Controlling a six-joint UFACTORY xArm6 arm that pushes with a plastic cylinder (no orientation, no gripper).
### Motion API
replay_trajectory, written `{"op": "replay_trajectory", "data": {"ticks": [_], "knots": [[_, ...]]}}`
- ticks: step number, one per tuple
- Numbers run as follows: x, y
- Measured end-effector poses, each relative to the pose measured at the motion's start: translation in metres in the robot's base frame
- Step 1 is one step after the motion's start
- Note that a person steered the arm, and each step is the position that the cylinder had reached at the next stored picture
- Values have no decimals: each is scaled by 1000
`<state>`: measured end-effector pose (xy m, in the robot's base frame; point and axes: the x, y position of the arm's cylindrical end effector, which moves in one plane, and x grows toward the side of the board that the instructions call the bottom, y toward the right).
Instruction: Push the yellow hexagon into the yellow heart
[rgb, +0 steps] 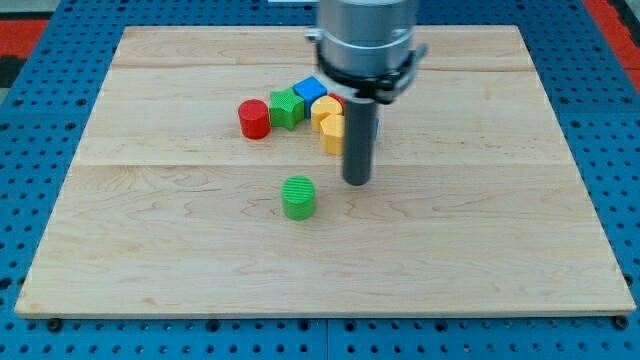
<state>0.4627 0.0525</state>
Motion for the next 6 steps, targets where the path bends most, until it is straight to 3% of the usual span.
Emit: {"op": "replay_trajectory", "data": {"ticks": [6], "knots": [[-52,-72]]}}
